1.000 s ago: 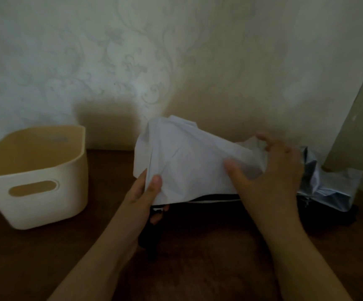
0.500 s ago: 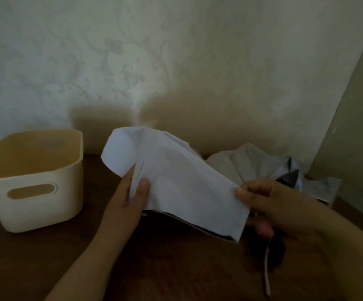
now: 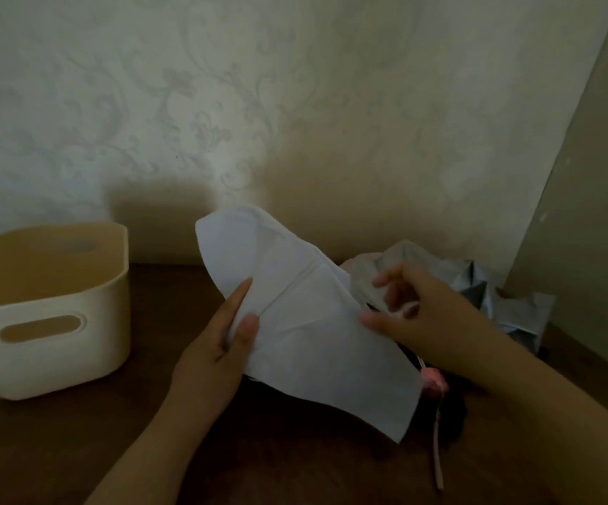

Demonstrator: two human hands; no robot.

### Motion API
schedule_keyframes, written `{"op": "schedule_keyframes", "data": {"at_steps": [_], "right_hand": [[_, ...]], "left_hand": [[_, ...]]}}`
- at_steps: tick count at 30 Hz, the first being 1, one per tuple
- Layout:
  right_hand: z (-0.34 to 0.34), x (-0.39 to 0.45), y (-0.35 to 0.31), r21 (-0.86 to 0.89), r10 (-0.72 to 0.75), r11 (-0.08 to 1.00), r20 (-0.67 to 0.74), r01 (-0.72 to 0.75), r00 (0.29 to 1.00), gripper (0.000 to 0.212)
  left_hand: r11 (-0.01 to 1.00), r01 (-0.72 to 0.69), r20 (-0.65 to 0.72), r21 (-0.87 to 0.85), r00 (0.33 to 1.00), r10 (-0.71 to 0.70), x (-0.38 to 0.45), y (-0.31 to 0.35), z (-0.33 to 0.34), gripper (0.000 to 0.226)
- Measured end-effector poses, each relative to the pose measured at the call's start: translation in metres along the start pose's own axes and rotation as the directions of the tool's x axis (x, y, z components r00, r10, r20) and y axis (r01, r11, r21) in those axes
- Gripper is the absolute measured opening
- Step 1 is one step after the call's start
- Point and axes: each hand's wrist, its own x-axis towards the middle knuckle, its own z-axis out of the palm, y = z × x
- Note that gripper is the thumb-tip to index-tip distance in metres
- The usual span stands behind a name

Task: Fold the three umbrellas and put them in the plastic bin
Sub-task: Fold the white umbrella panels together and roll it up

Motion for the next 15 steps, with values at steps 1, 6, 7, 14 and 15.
{"op": "schedule_keyframes", "data": {"at_steps": [1, 6, 7, 14, 15], "right_hand": [[0.001, 0.005, -0.008, 0.057, -0.059, 0.996, -0.053, 0.062, 0.997, 0.029], [0.014, 0.027, -0.029, 0.106, -0.126, 0.986, -0.014, 0.127, 0.992, 0.026], [0.017, 0.028, -0.030, 0.162, -0.132, 0.977, -0.066, 0.141, 0.989, 0.026], [0.030, 0.038, -0.018, 0.127, 0.079, 0.990, -0.150, -0.060, 0.985, 0.043], [0.029, 0.037, -0.019, 0.112, 0.066, 0.992, -0.114, -0.053, 0.991, 0.044]], "left_hand": [[1.000, -0.003, 0.002, 0.015, 1.000, 0.003, 0.000, 0.000, 0.000, 0.039], [1.000, -0.019, -0.008, 0.003, 1.000, 0.019, 0.000, -0.001, 0.000, 0.037], [1.000, -0.019, -0.020, -0.015, 1.000, 0.018, 0.000, -0.001, -0.001, 0.037], [0.998, -0.003, -0.014, -0.058, 1.000, 0.002, 0.000, 0.002, 0.004, 0.055], [0.997, 0.000, -0.018, -0.072, 1.000, -0.001, 0.000, 0.001, 0.004, 0.058]]}}
